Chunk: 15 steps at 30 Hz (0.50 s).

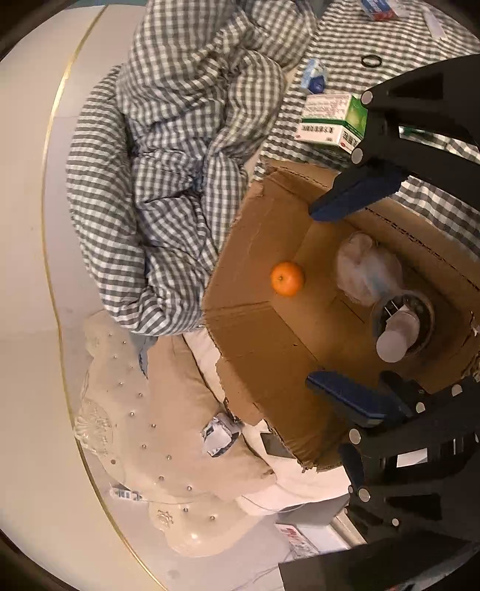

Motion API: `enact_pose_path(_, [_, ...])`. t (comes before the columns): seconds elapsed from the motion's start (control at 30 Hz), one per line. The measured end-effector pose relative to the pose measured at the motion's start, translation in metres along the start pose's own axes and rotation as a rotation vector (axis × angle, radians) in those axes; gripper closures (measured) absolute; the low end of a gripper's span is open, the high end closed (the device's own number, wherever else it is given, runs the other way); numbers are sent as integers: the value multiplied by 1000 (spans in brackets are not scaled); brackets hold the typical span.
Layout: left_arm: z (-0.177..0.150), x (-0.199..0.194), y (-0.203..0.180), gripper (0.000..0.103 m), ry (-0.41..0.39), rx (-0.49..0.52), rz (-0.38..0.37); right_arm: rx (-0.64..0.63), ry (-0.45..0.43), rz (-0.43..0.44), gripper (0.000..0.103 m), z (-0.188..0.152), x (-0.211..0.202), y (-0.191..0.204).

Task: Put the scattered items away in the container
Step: 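Drop the orange and the cat figurine into the cardboard box, then move both grippers back over the remaining items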

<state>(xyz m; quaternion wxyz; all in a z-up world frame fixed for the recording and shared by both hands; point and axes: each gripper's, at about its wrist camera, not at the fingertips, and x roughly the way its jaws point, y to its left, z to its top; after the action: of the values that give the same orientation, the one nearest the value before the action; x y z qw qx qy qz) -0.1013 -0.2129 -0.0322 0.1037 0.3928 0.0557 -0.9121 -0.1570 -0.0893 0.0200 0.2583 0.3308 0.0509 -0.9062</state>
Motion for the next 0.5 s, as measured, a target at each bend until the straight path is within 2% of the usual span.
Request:
enact_pose_path(0.13, [1, -3, -5, 18, -5, 4, -10, 15, -26, -24, 20, 2, -20, -16])
enact_pose_path(0.27, [6, -19, -26, 18, -29, 29, -39, 49, -68, -58, 20, -5, -55, -48])
enact_pose_path(0.37, [9, -39, -54, 17, -72, 78, -90, 76, -105, -161, 19, -18, -88, -84])
enact_pose_path(0.5, [6, -54, -108, 5, -125, 140, -172, 146, -122, -258, 19, -46, -129, -141])
